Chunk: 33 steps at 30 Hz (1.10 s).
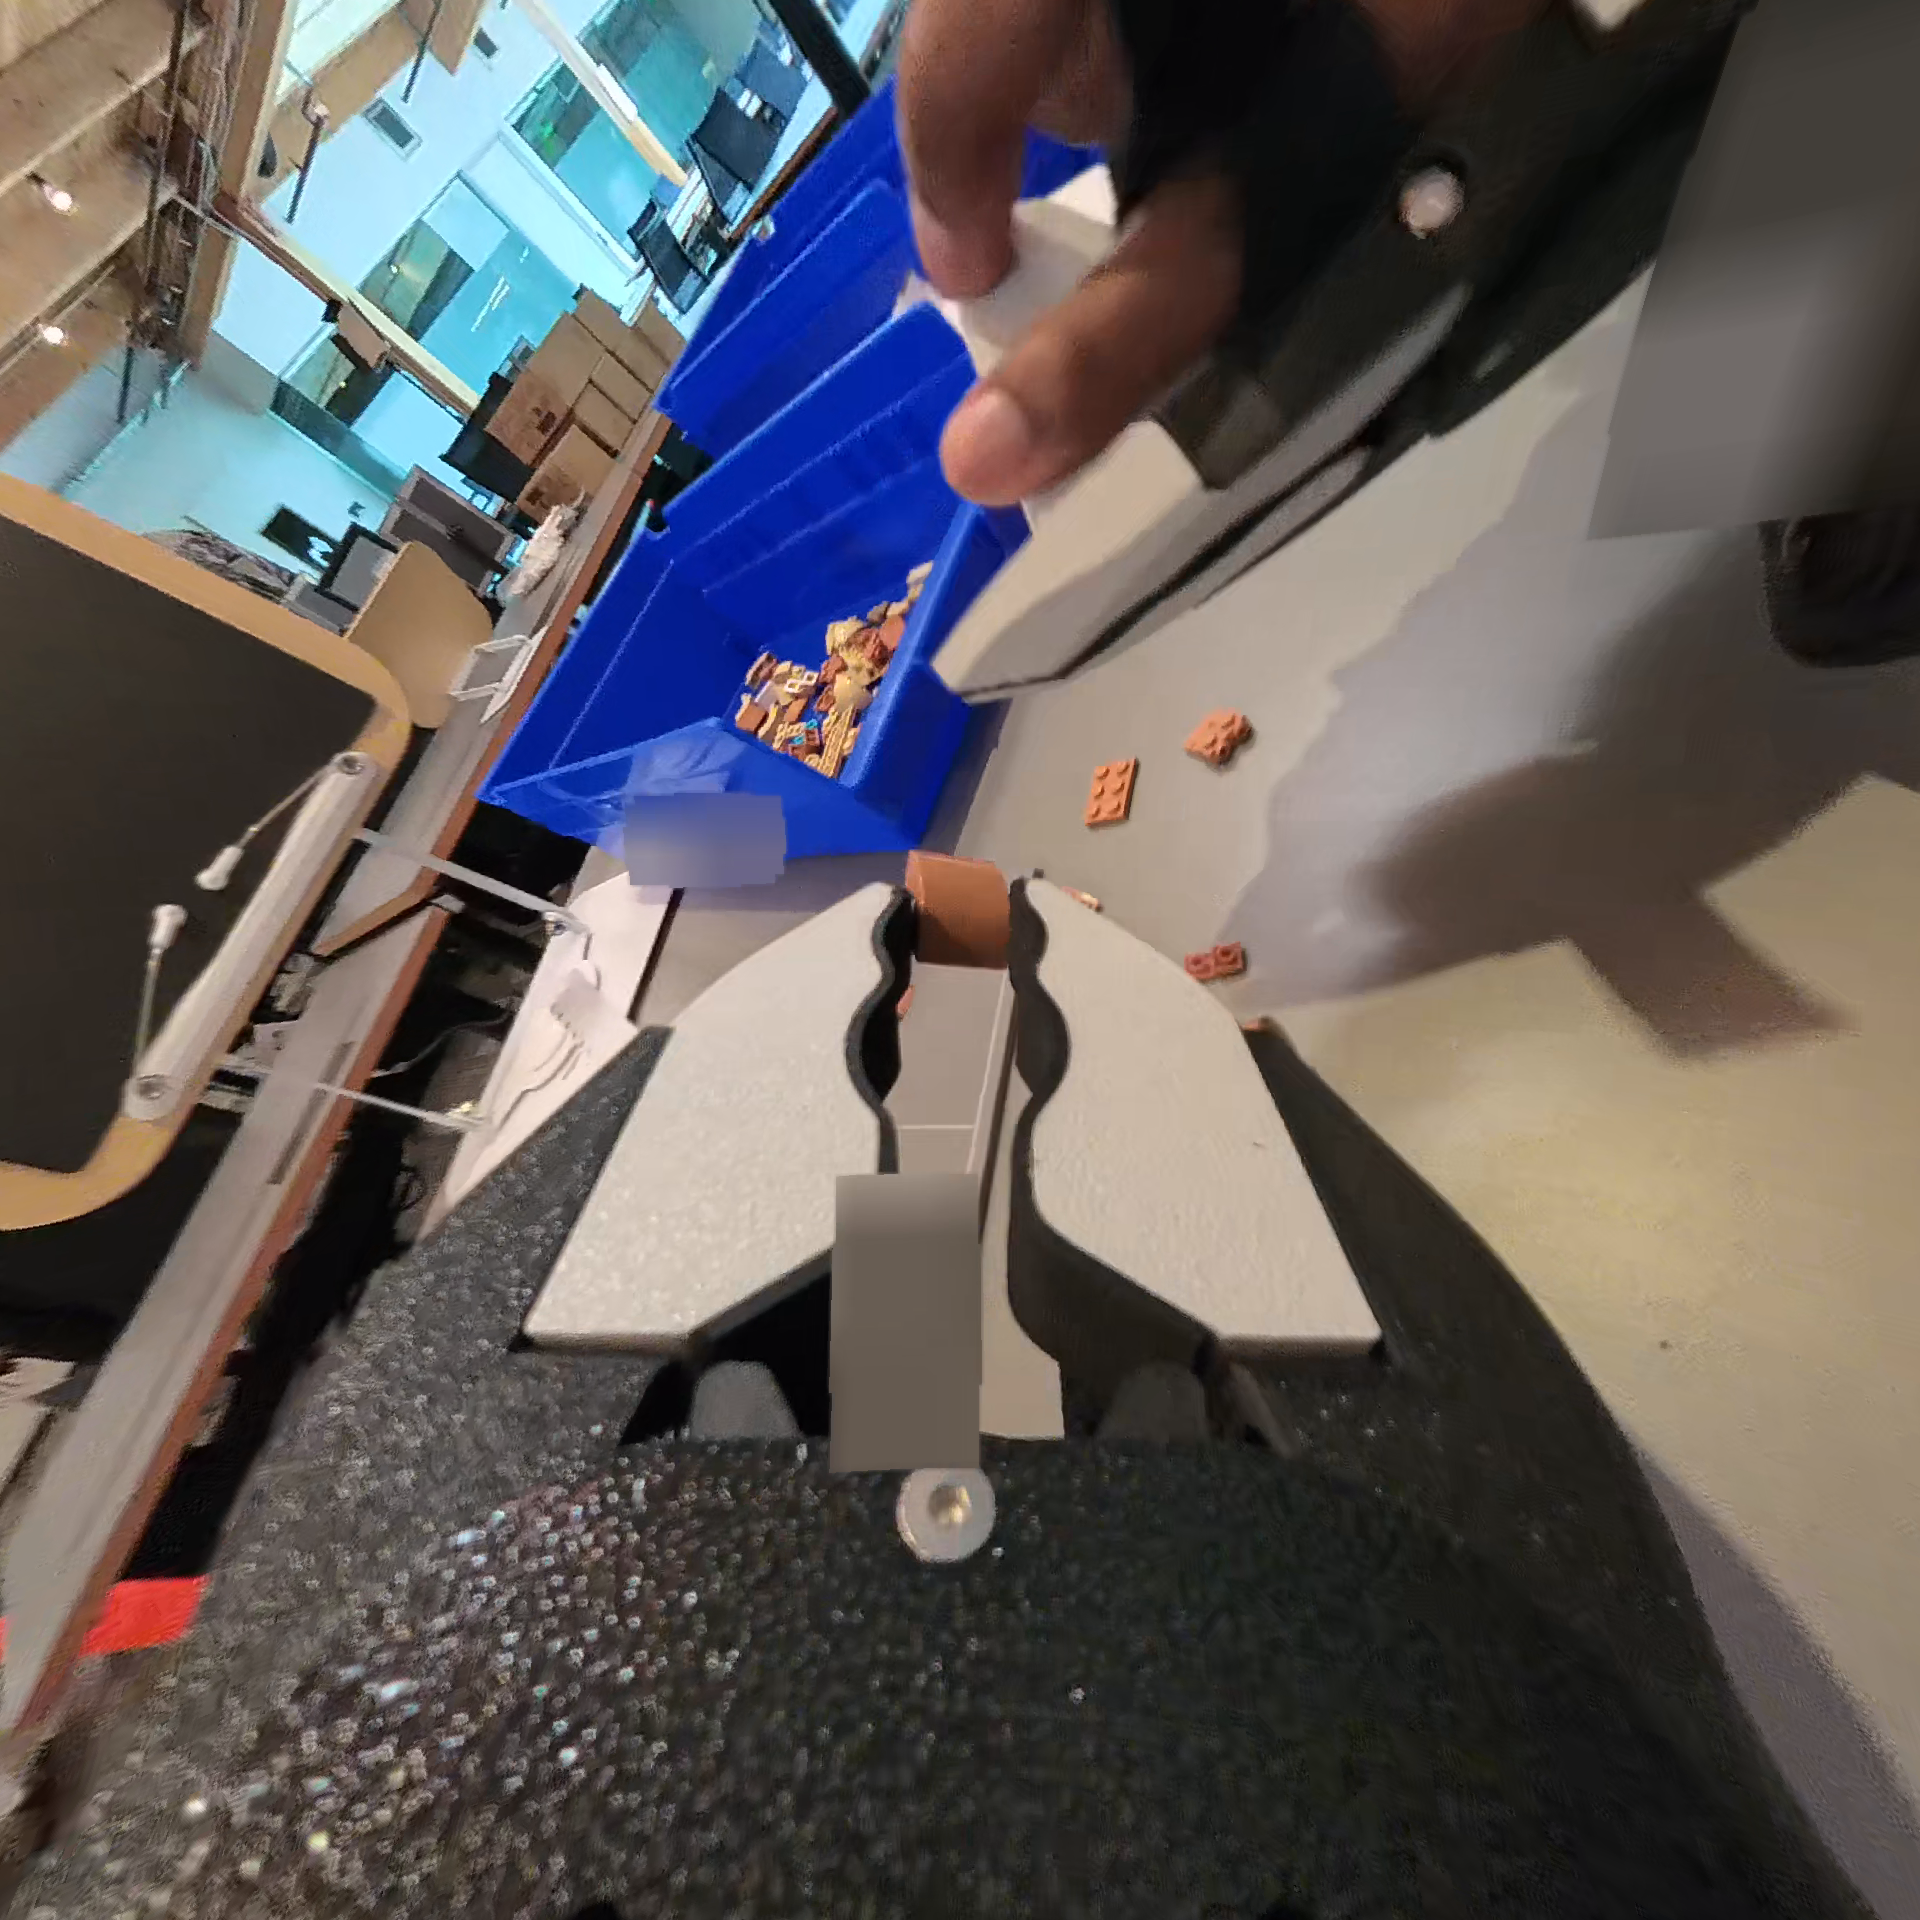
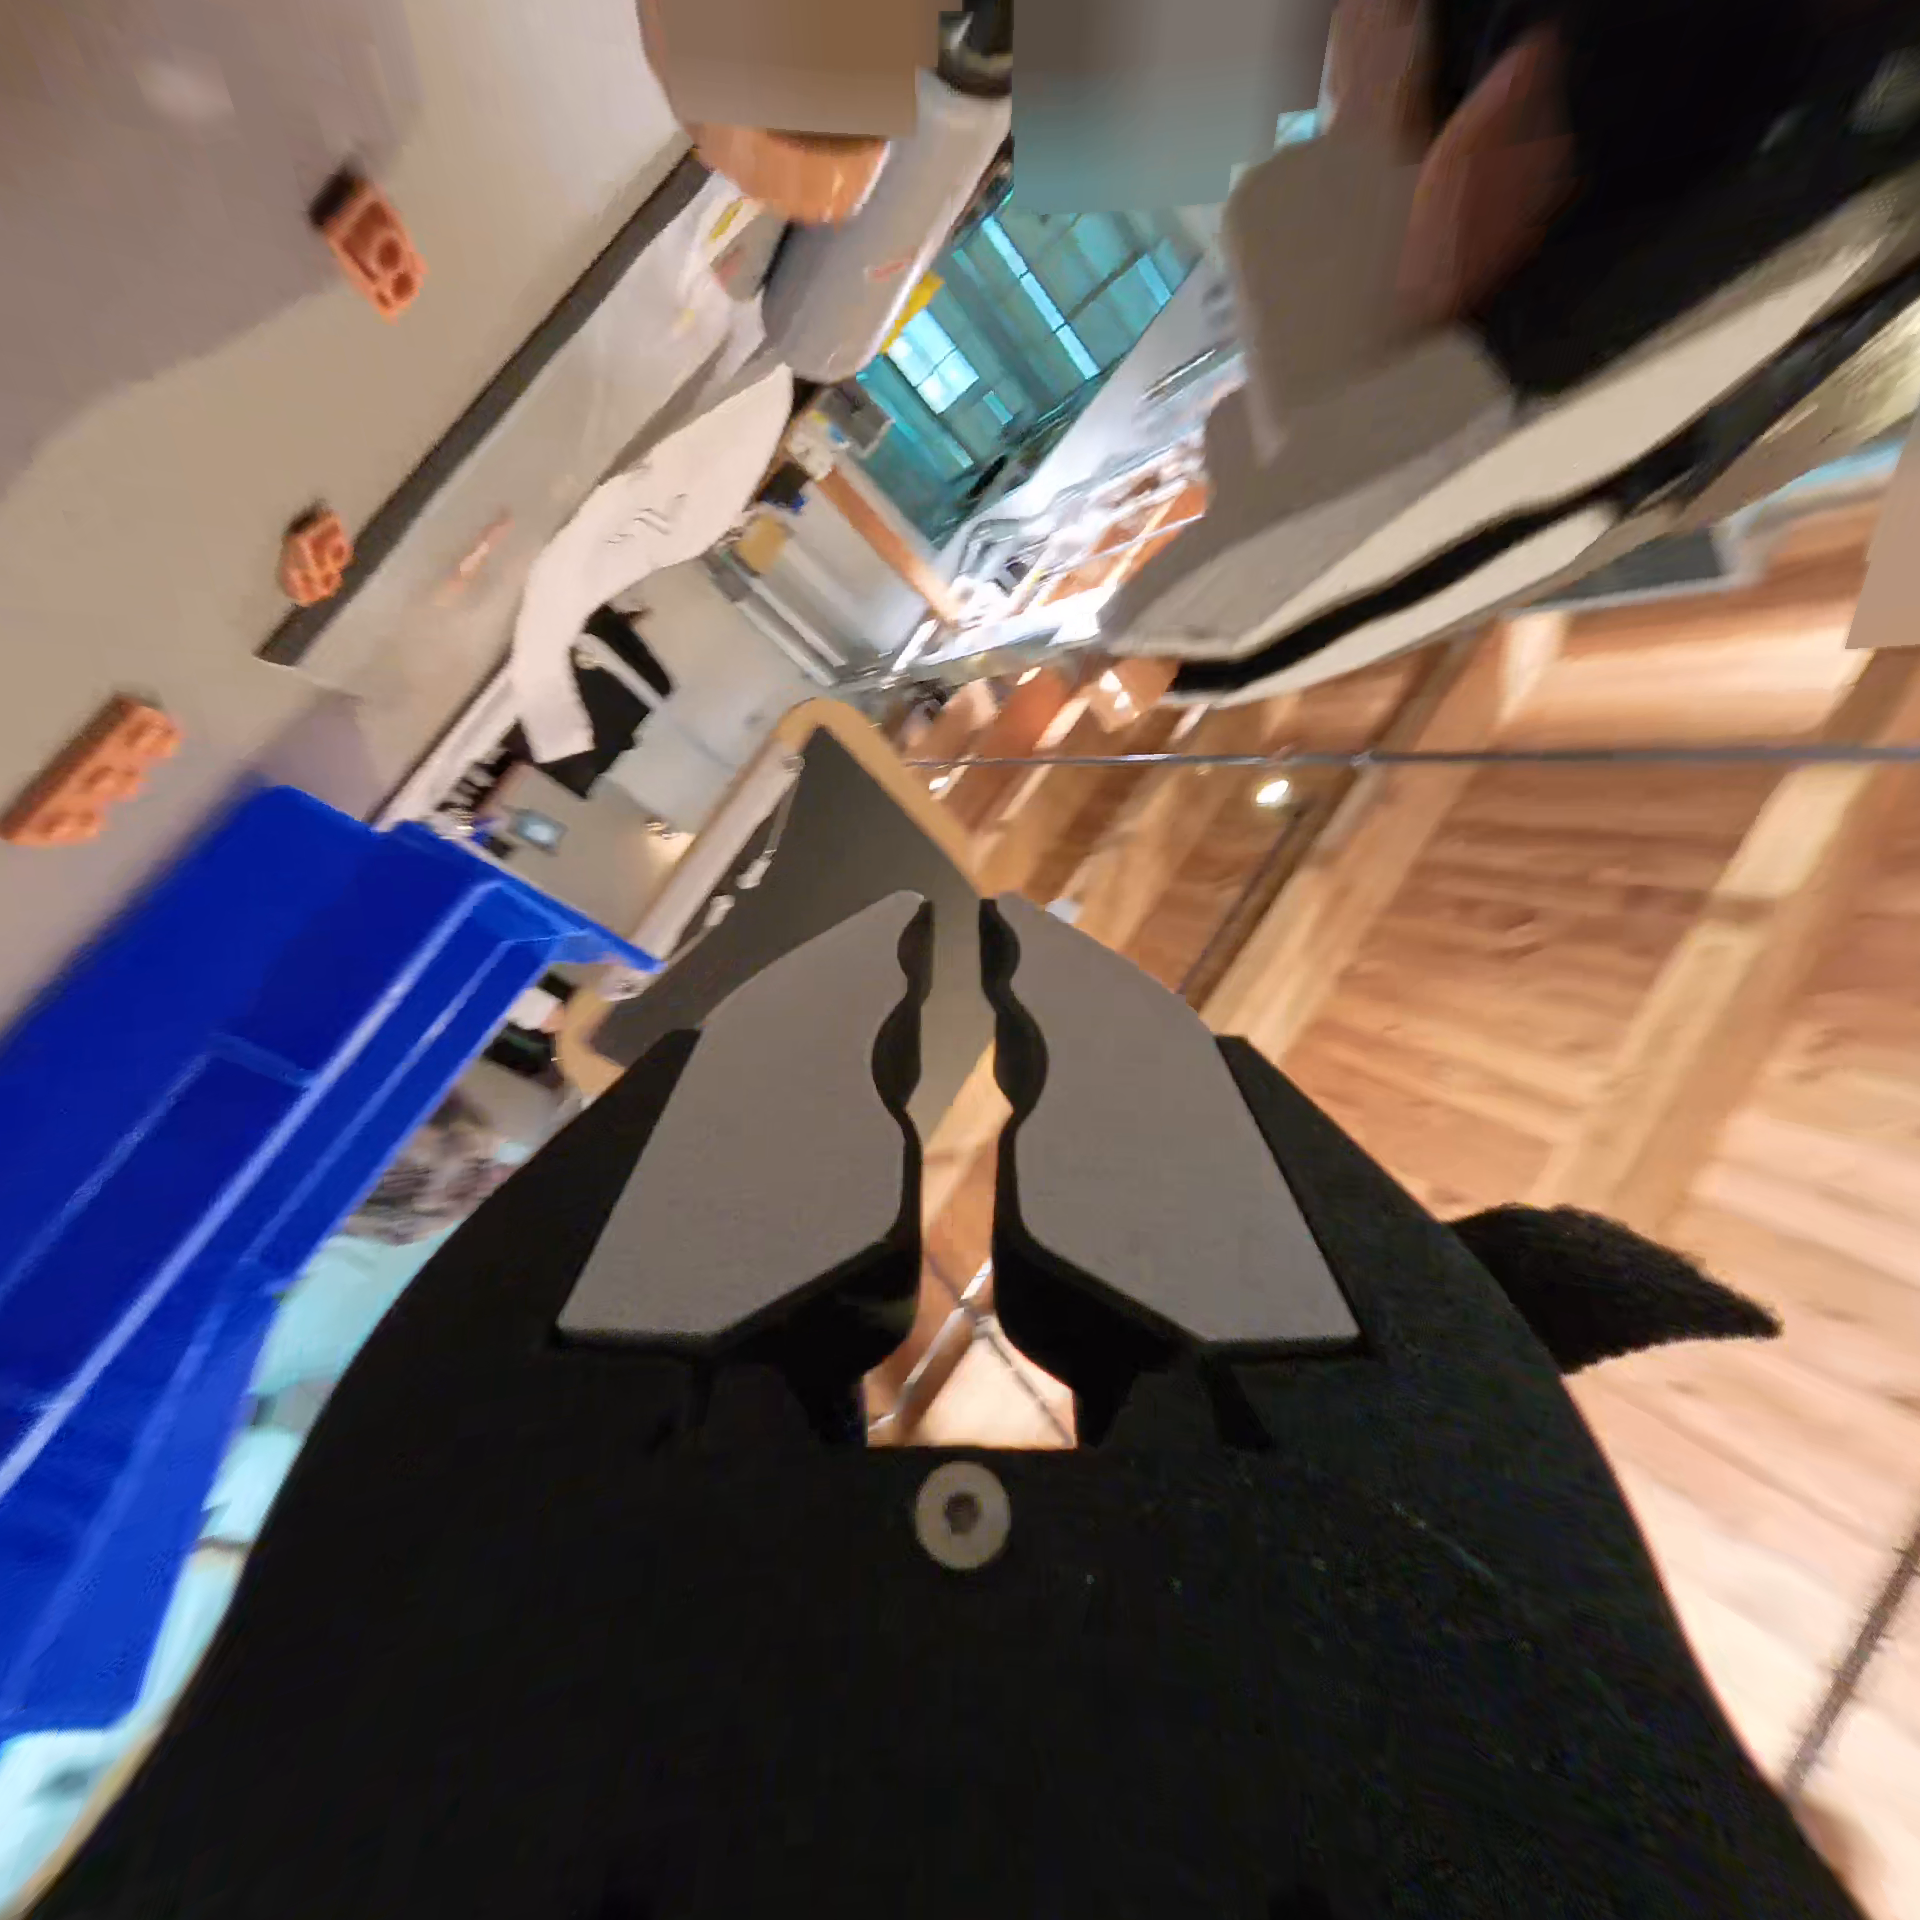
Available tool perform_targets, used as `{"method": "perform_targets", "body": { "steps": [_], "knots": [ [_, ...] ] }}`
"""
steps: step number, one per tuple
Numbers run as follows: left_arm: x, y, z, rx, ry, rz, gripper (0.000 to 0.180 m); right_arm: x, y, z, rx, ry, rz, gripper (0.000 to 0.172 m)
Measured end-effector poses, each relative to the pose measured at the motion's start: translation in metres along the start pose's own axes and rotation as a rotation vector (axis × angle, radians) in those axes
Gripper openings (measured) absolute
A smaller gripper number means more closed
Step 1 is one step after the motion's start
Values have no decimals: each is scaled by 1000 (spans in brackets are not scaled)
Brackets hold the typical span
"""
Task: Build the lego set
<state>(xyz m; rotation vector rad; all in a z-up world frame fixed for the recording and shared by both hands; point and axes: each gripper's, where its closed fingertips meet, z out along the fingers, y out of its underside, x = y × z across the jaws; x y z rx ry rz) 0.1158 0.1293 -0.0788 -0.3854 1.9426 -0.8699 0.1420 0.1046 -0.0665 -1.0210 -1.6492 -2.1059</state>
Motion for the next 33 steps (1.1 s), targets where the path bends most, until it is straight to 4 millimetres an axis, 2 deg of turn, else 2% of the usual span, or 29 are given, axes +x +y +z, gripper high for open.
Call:
{"method": "perform_targets", "body": {
  "steps": [3,7,12,24,27,30,33],
  "knots": [
    [2,-7,-1,46,21,-53,17,18,-9,-3,29,64,-14,8],
    [2,-12,-1,83,40,-116,17,29,-16,-2,30,76,33,9],
    [0,-11,-3,98,42,-142,17,24,-22,2,32,58,45,10],
    [0,-13,-3,119,77,-215,17,23,-16,7,21,56,82,12],
    [2,-16,-7,150,165,-373,17,21,-19,8,80,18,309,14],
    [4,-13,-13,178,285,-595,17,14,-29,5,216,-81,722,23],
    [16,-10,-22,211,469,-790,17,21,-36,-3,367,-133,1113,24]
  ]
}}
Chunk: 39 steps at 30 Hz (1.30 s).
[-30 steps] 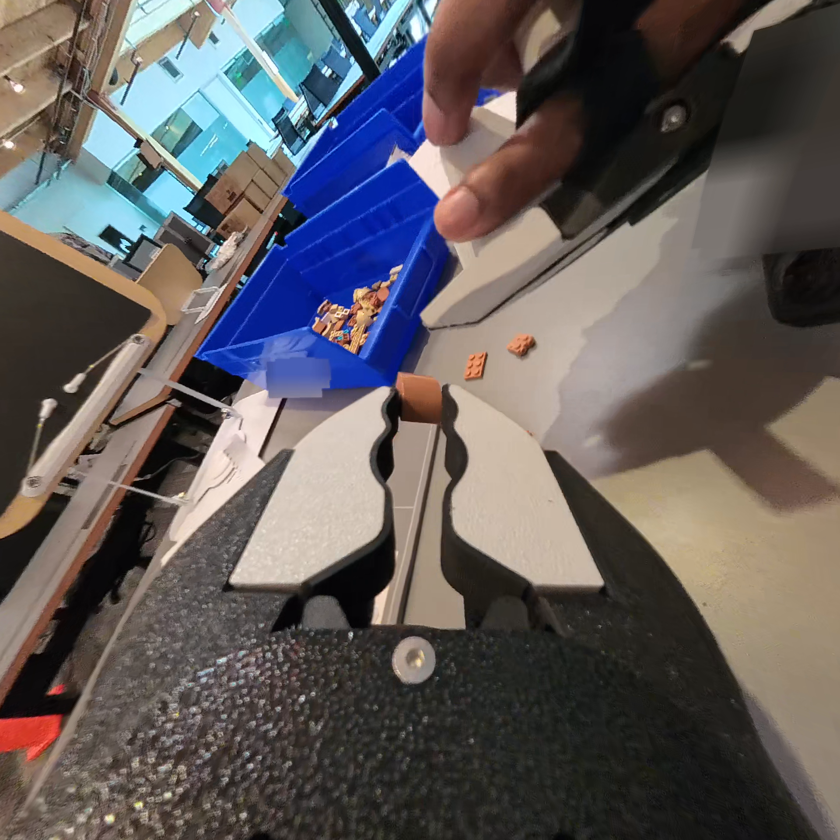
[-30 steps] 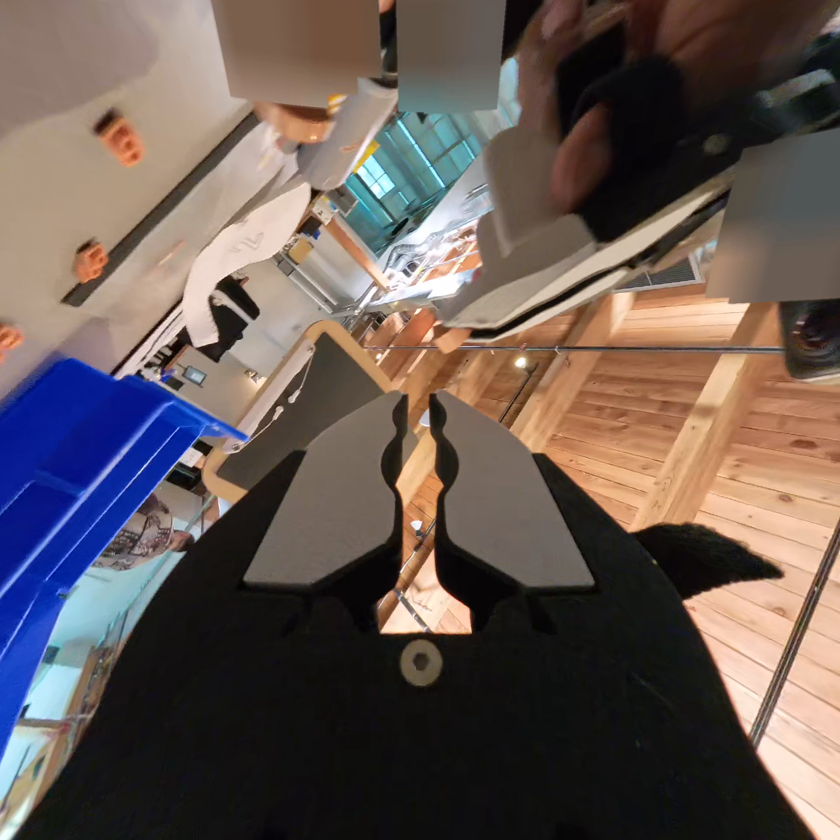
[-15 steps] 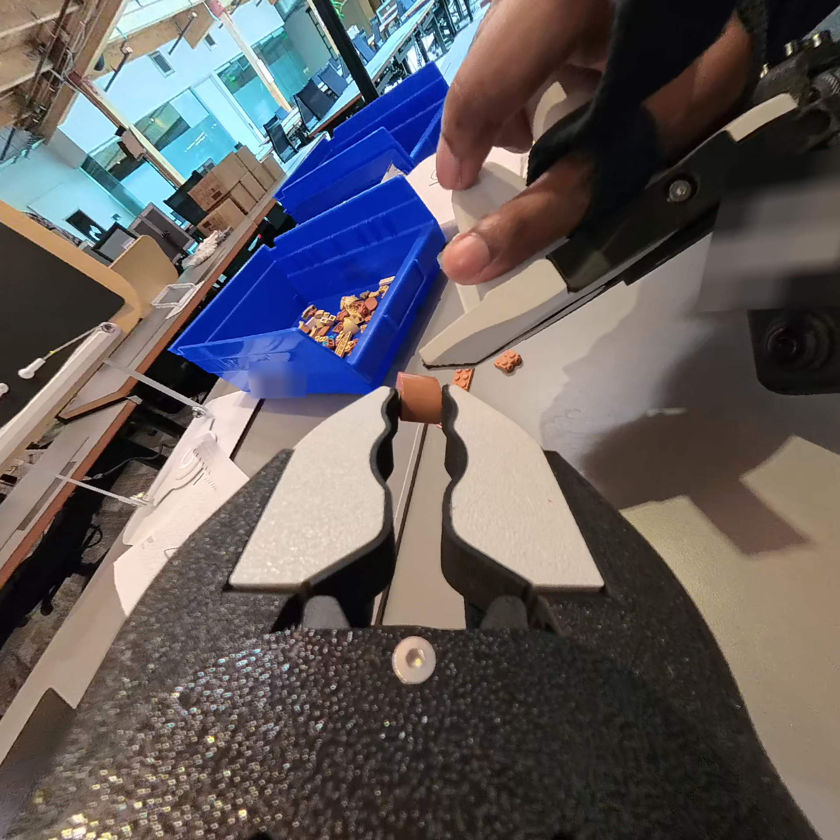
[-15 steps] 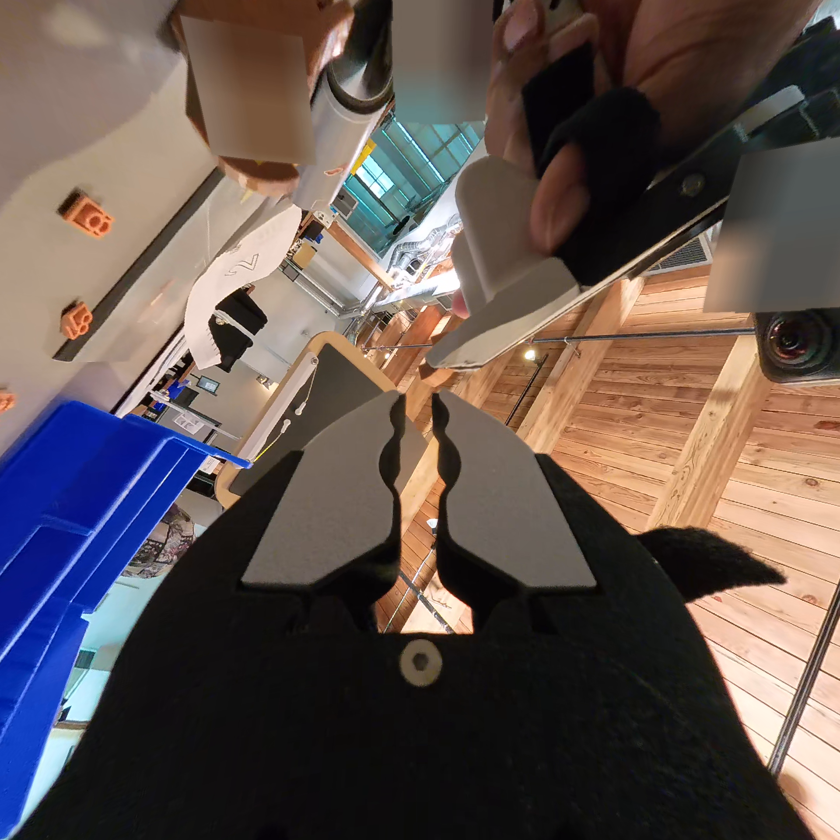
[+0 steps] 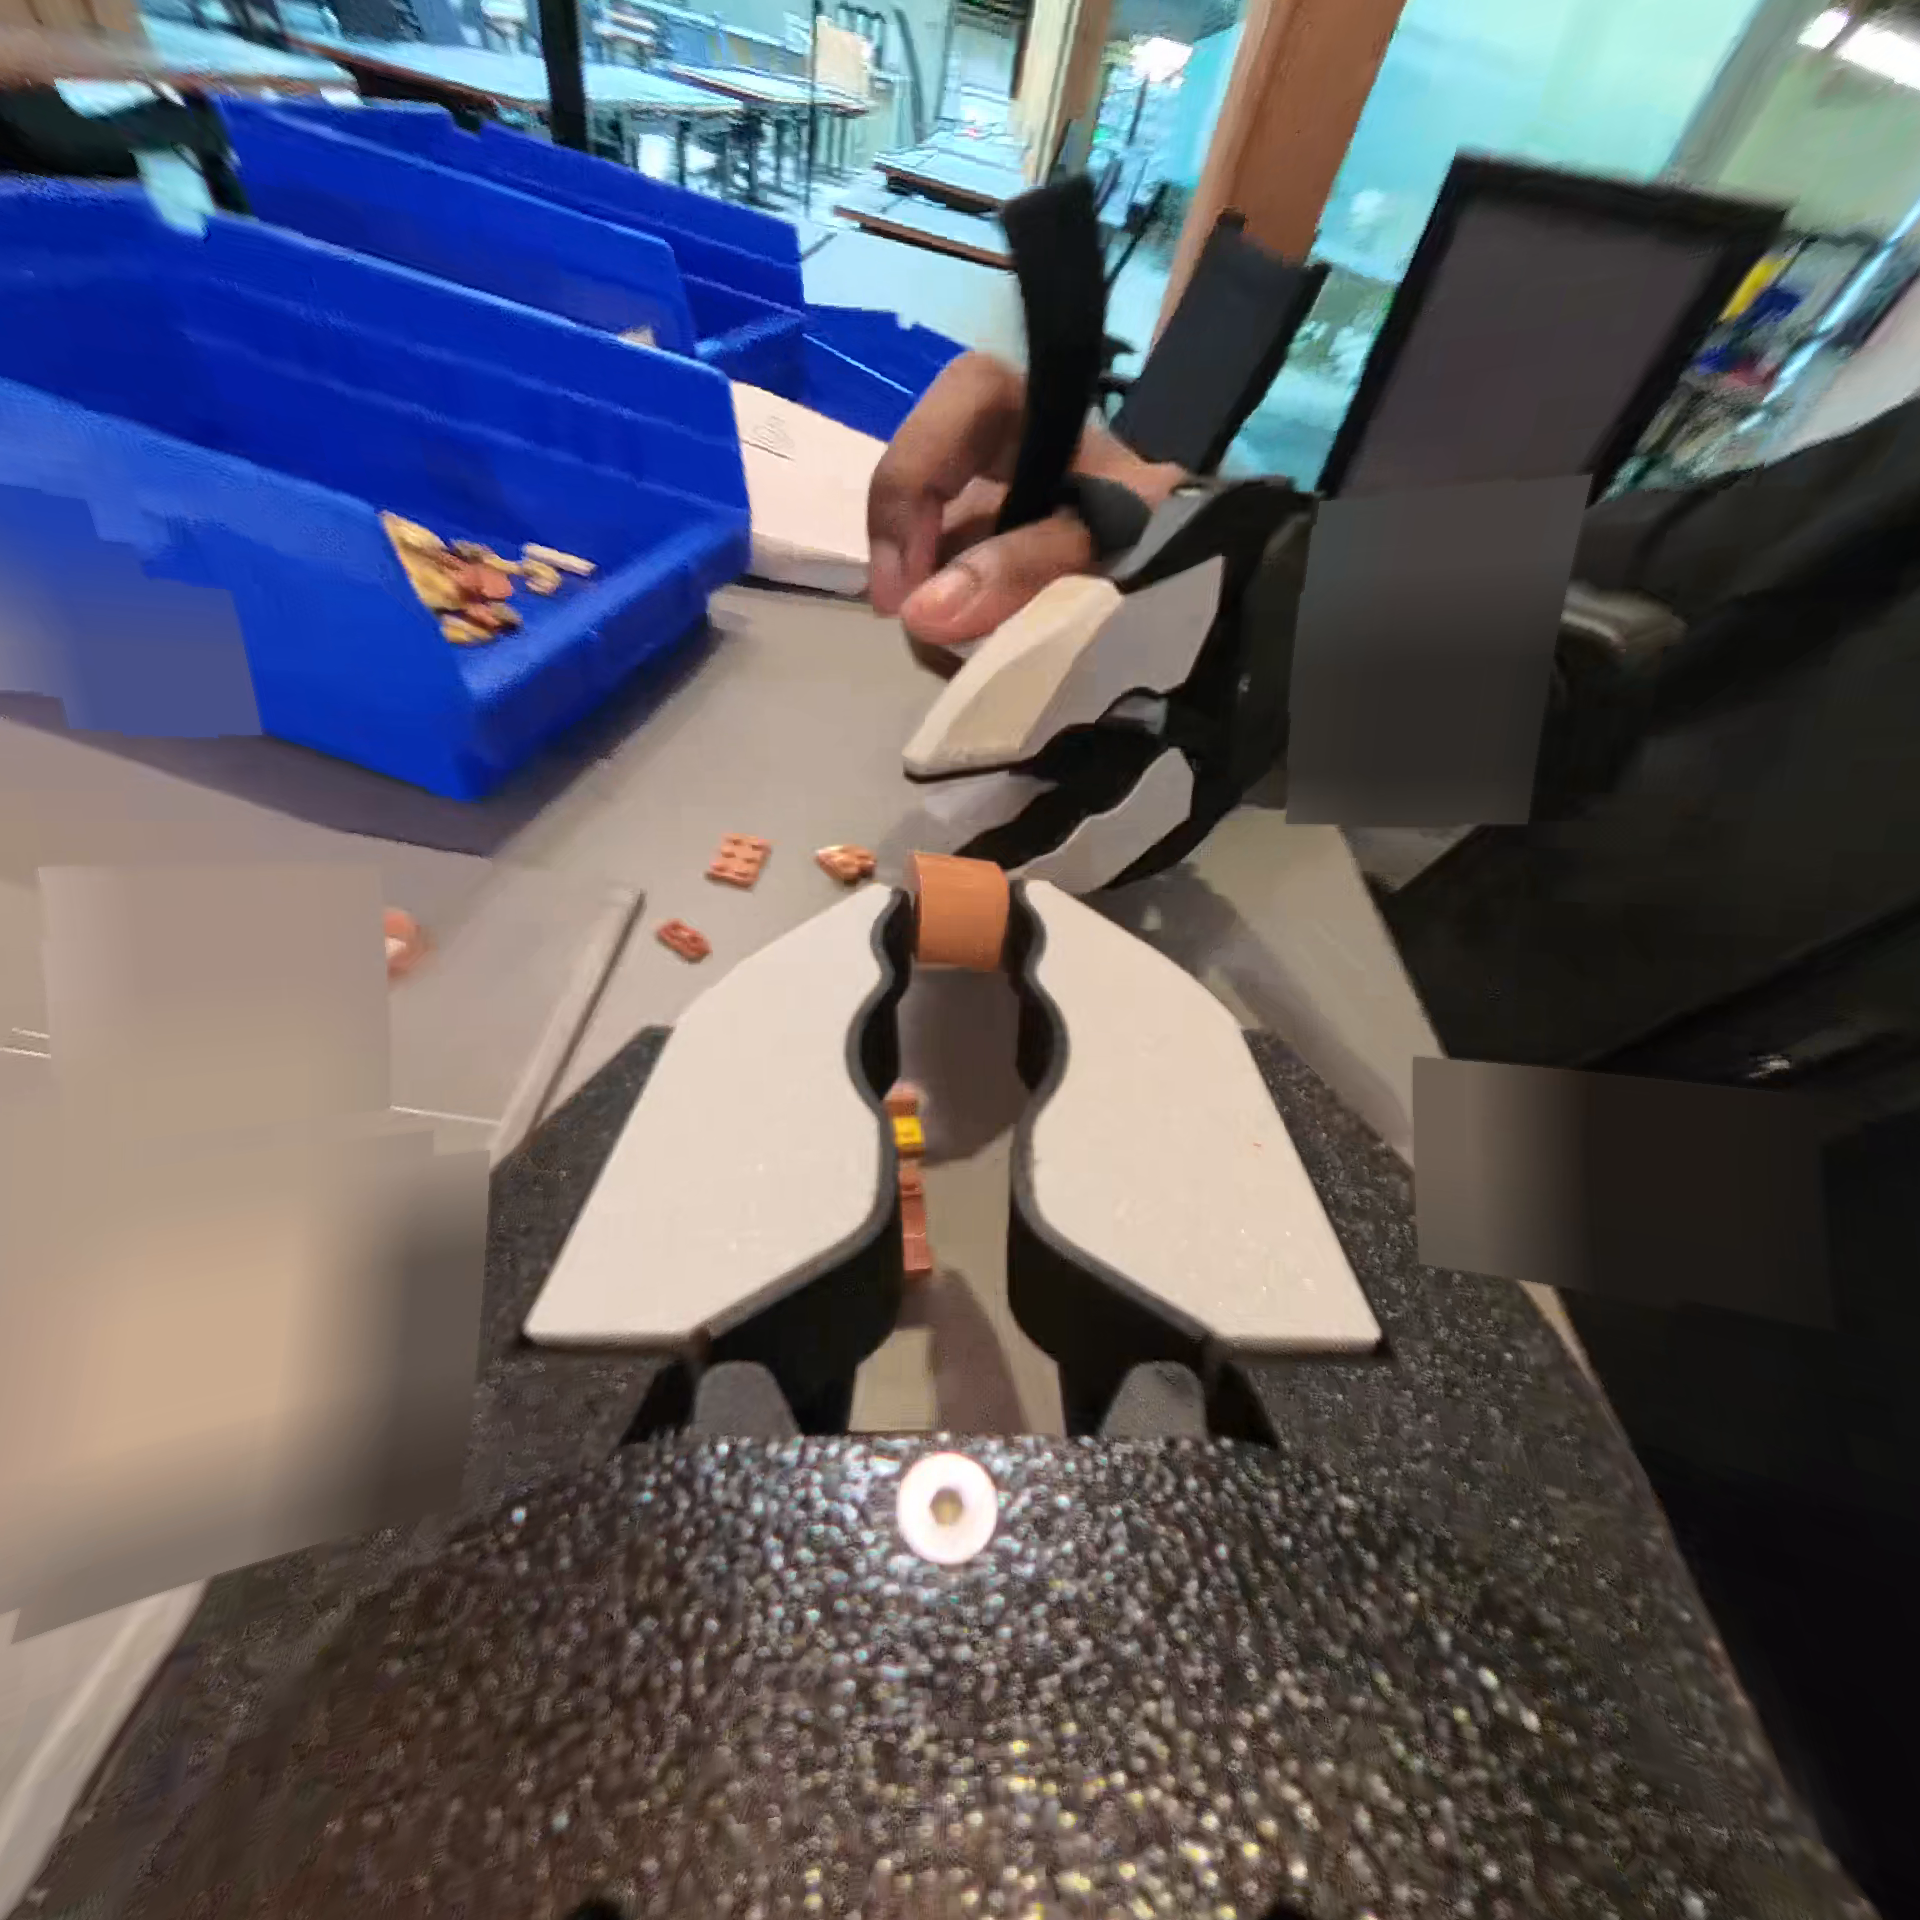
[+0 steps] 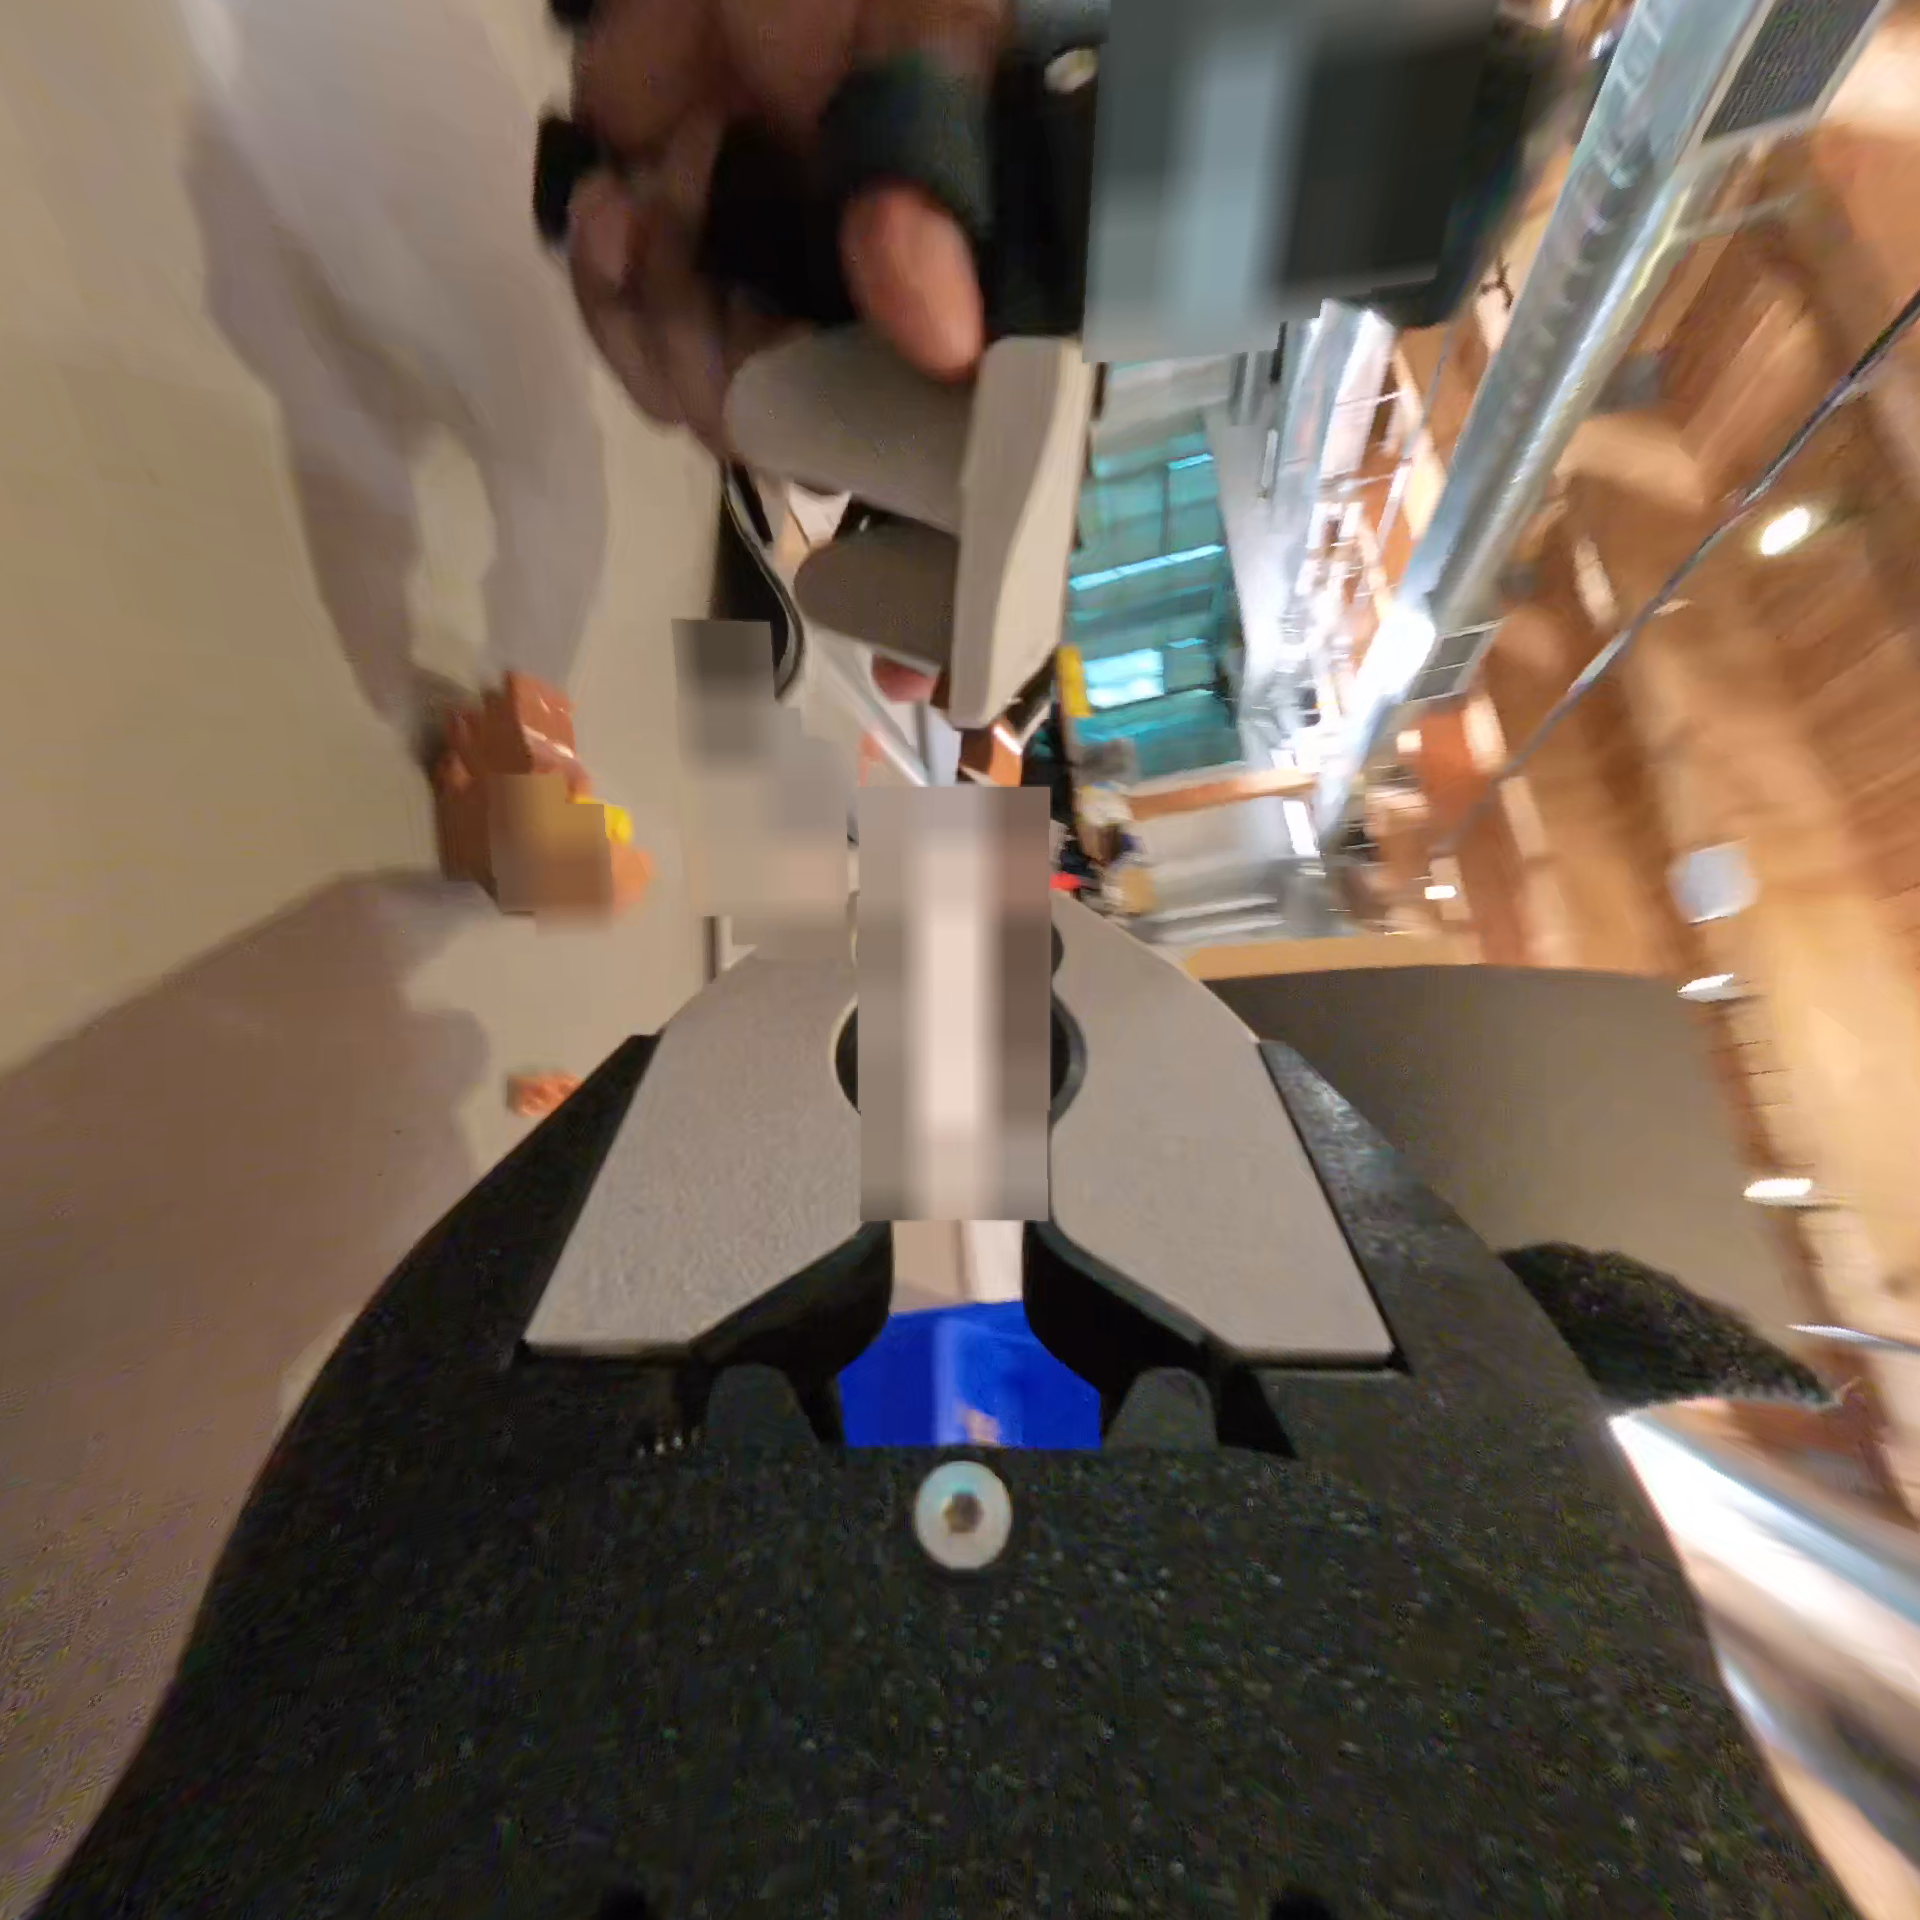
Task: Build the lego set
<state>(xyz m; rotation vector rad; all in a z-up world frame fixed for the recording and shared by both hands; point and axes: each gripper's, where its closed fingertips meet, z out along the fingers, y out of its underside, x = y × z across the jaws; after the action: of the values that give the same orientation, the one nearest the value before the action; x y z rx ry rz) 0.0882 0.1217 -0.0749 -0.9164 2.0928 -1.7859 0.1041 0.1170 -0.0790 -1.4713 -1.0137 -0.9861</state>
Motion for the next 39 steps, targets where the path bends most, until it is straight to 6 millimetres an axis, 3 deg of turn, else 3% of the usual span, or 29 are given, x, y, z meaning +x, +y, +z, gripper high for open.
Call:
{"method": "perform_targets", "body": {
  "steps": [4,14,21,28,39],
  "knots": [
    [9,3,-3,8,115,-110,17,-7,-8,-2,84,-66,113,25],
    [9,11,4,-26,134,-238,17,-8,-14,11,80,26,-22,27],
    [5,14,6,-30,119,-270,17,-11,-13,15,69,27,-39,9],
    [-4,18,-2,-93,7,-162,20,-10,-8,14,58,20,-59,7],
    [-2,36,5,-239,-42,57,17,-27,-8,16,66,-64,-75,7]
  ]
}}
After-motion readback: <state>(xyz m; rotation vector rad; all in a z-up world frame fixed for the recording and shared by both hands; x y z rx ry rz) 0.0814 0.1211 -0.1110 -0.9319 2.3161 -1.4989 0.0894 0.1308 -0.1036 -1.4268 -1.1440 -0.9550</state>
